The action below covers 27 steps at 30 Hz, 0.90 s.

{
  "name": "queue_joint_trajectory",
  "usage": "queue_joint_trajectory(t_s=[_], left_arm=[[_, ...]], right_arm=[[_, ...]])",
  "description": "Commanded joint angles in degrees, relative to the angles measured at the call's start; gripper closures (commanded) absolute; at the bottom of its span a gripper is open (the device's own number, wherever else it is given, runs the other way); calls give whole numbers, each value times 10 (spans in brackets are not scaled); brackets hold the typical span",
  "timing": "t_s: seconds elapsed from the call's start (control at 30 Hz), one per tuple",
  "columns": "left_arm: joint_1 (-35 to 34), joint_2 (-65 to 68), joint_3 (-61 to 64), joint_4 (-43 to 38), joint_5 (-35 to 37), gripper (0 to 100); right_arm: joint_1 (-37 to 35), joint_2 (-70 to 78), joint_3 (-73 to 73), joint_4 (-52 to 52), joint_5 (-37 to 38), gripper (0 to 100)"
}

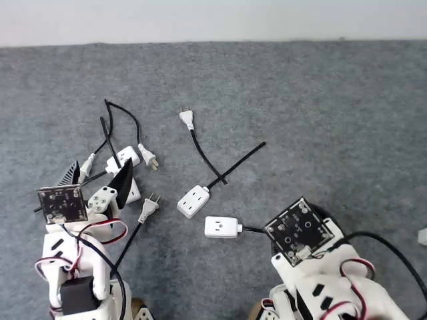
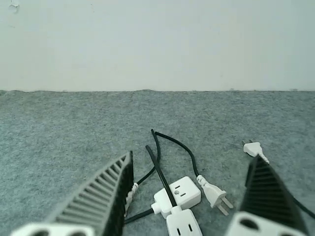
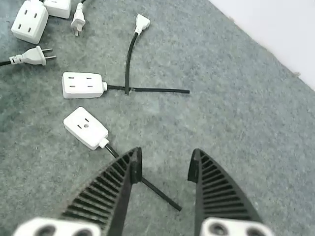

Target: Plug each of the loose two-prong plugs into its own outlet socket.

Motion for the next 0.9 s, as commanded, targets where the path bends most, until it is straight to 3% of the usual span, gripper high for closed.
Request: queue_joint_trajectory(t_s=[0.0,0.87], left_arm=[[3,-4,1,-16,-10,641],[3,-4,2,-16,-10,642]], right_arm=[[6,-16,2,19,-9,840],[3,-44,32,16,-9,841]])
